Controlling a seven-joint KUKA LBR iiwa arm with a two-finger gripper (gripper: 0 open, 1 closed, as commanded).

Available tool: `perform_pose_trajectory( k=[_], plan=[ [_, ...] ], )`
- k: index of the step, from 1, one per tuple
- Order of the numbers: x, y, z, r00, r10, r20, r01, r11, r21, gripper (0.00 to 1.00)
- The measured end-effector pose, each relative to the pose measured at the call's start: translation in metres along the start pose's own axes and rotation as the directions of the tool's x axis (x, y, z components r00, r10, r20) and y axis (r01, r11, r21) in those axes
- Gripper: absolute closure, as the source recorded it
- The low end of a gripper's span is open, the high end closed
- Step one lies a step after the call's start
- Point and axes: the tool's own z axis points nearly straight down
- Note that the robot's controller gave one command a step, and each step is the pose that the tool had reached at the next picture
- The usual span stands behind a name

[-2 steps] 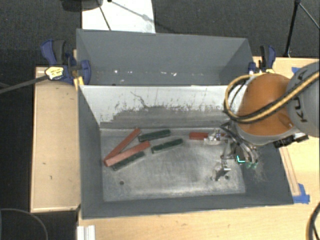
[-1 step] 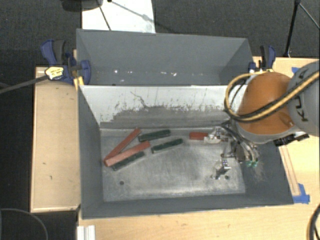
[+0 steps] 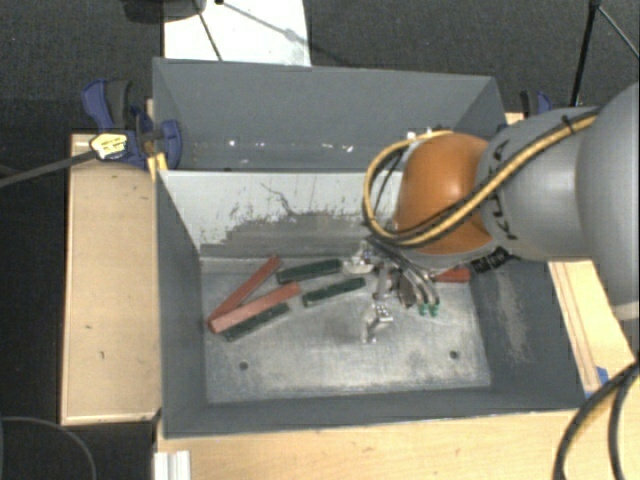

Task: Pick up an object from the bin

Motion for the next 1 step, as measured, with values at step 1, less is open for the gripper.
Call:
perform_pose_trajectory(
  k=[1],
  plan=[
    [-0.0119, 0.0486, -0.0303, 0.999, 0.045, -0.003, -0.045, 0.999, -0.001, 0.0]
  ],
)
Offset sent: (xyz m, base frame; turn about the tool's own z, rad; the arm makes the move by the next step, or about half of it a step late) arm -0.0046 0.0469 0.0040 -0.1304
